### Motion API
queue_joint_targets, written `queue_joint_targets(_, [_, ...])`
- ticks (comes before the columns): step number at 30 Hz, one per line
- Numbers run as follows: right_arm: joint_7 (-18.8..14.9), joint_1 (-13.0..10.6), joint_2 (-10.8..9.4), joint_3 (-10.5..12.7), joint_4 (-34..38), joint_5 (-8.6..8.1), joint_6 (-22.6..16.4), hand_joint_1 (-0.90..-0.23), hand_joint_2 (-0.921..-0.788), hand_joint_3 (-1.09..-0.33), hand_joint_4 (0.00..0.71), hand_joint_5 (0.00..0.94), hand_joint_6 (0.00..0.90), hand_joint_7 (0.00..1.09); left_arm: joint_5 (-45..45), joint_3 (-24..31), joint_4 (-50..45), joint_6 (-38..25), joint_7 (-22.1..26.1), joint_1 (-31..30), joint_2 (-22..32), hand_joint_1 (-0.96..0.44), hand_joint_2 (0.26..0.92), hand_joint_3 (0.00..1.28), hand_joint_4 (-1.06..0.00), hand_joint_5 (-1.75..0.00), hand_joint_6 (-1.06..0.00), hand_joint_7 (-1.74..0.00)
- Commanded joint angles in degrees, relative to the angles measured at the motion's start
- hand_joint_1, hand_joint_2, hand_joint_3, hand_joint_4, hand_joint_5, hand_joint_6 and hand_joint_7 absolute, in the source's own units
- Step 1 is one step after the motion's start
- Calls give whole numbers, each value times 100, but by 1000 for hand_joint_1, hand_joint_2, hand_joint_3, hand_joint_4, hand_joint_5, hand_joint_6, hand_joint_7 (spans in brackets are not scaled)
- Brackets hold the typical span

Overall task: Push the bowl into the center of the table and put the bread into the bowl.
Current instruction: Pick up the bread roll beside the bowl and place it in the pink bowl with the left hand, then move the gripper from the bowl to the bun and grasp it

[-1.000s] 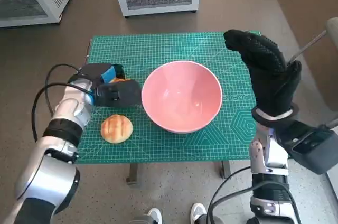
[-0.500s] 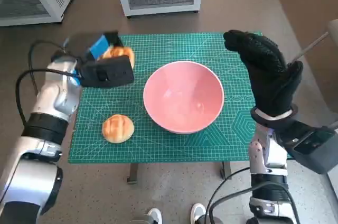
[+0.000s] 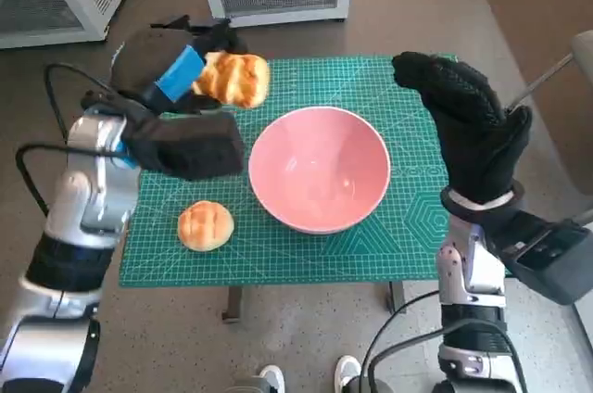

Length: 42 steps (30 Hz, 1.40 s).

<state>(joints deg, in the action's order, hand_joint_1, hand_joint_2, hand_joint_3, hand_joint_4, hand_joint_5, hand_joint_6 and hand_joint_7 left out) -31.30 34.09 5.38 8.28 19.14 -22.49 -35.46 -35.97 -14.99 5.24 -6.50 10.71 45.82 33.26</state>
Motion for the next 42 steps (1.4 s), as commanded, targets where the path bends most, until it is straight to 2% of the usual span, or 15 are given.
queue_joint_targets(1, [-94,-113,28,1,42,-68,80,-374,-921,-596,605,17,180,931,35,-24,-877,92,320,-148,-129,2,919,43,-742,-1074,-630,-1197])
queue_joint_targets(6, [-121,-141,33,17,26,-89,80,-376,-921,-593,606,18,182,929,111,-151,-933,331,544,-168,-301,2,920,36,-756,-1045,-632,-1206])
queue_joint_targets(12, [-76,-217,39,28,-71,-77,112,-376,-921,-588,607,19,183,923,35,-422,-476,779,576,-85,-513,2,920,49,-754,-1056,-603,-1228])
queue_joint_targets(17, [-38,-281,40,32,-156,-61,146,-376,-921,-584,612,21,186,916,-60,-566,-81,841,657,26,-682,1,921,83,-715,-1133,-565,-1234])
queue_joint_targets(20, [-12,-321,45,41,-204,-46,164,-376,-921,-583,613,22,188,912,-118,-636,-21,591,884,23,-804,1,921,155,-640,-1265,-483,-1259])
queue_joint_targets(21, [-4,-332,46,43,-218,-41,169,-376,-921,-583,613,22,189,911,-127,-645,-31,517,962,9,-830,-24,887,146,-553,-1051,-421,-1027])
queue_joint_targets(22, [5,-344,48,46,-229,-36,175,-376,-921,-582,613,22,189,909,-149,-678,-47,408,1102,-5,-844,-39,877,118,-531,-850,-421,-803])
queue_joint_targets(23, [14,-355,47,48,-244,-31,181,-376,-921,-582,613,22,190,909,-167,-699,-67,331,1204,-17,-851,-67,869,100,-488,-717,-398,-690])
queue_joint_targets(25, [33,-382,49,50,-280,-19,192,-378,-921,-578,614,23,192,905,-211,-764,-105,233,1453,-33,-813,-170,851,47,-370,-313,-335,-365])
queue_joint_targets(28, [52,-424,52,51,-331,-18,208,-380,-921,-572,618,25,195,900,-230,-819,-135,255,1756,-33,-713,-279,832,17,-240,-103,-262,-181])
queue_joint_targets(32, [72,-461,42,45,-368,-24,222,-388,-921,-559,621,27,200,892,-226,-825,-127,352,1940,-27,-654,-376,825,6,-150,-21,-213,-94])
queue_joint_targets(42, [146,-512,6,10,-448,19,263,-391,-921,-556,620,27,200,886,-117,-684,-287,404,1921,-204,-660,-444,827,3,-90,-1,-179,-52])
